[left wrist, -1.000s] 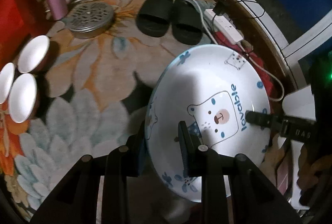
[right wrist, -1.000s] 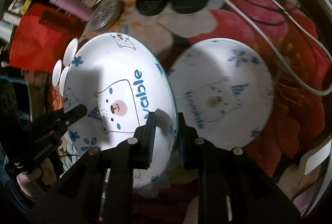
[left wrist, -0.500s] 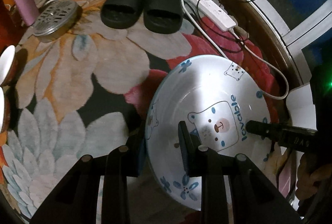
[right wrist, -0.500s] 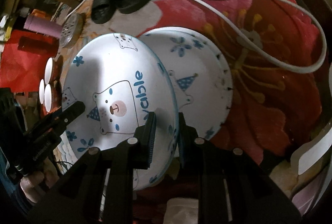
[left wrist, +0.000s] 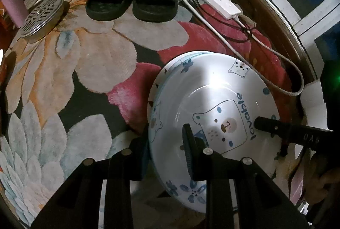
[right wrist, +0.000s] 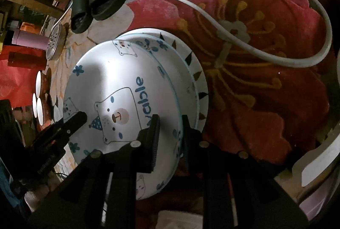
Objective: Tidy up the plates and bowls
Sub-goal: 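Lower the bear plate onto the stacked plates and open both tools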
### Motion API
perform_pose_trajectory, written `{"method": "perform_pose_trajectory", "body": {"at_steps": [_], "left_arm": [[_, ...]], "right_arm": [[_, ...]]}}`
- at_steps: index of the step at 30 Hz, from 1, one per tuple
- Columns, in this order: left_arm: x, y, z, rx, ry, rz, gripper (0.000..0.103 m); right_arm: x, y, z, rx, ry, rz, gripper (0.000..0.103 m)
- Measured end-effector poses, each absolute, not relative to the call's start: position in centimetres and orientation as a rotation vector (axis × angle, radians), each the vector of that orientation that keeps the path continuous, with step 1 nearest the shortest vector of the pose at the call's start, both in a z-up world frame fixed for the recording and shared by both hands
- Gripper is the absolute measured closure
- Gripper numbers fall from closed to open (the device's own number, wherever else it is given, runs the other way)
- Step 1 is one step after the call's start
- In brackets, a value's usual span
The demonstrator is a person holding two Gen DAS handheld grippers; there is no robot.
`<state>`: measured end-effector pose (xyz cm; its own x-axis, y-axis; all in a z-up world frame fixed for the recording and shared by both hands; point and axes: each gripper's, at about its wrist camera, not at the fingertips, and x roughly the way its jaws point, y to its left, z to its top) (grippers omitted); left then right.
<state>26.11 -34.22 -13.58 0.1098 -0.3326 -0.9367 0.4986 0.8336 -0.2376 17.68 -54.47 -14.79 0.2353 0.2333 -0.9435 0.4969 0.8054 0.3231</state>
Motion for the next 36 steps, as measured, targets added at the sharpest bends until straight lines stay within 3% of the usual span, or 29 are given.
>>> {"method": "perform_pose_trajectory", "body": {"at_steps": [12, 18, 20, 22, 24, 26, 29, 31, 34, 36], "left_arm": [[26.3, -34.9, -14.4, 0.184, 1.335, -0.605, 0.074], [26.2, -35.1, -14.1, 0.158, 1.324, -0.636, 0.056], [26.2, -35.1, -14.0, 0.149, 1.326, -0.646, 0.042], [26.1, -35.0, -13.8, 0.145, 1.321, -0.653, 0.035], [26.1, -35.0, -13.7, 0.143, 1.324, -0.656, 0.035], [26.1, -34.9, -13.6, 0.140, 1.328, -0.653, 0.018], [26.0, -34.6, -13.1, 0.135, 1.312, -0.648, 0.012], [26.0, -34.5, -12.9, 0.140, 1.302, -0.644, 0.007], [26.1, -34.3, -12.8, 0.141, 1.298, -0.634, 0.004], [26.2, -34.1, -12.8, 0.136, 1.301, -0.627, 0.004]], "right_arm": [[18.1, -55.3, -15.9, 0.686, 1.334, -0.219, 0.083], [18.2, -55.6, -15.9, 0.705, 1.305, -0.219, 0.080], [18.2, -55.7, -15.9, 0.714, 1.297, -0.218, 0.080], [18.1, -55.8, -15.9, 0.730, 1.289, -0.220, 0.080], [18.1, -55.8, -15.9, 0.736, 1.289, -0.221, 0.080], [18.2, -55.8, -15.9, 0.746, 1.289, -0.217, 0.077], [18.4, -55.4, -15.7, 0.768, 1.290, -0.203, 0.062], [18.6, -54.9, -15.5, 0.774, 1.289, -0.194, 0.046], [18.7, -54.6, -15.3, 0.785, 1.280, -0.191, 0.035], [18.8, -54.5, -15.2, 0.784, 1.279, -0.191, 0.034]]}}
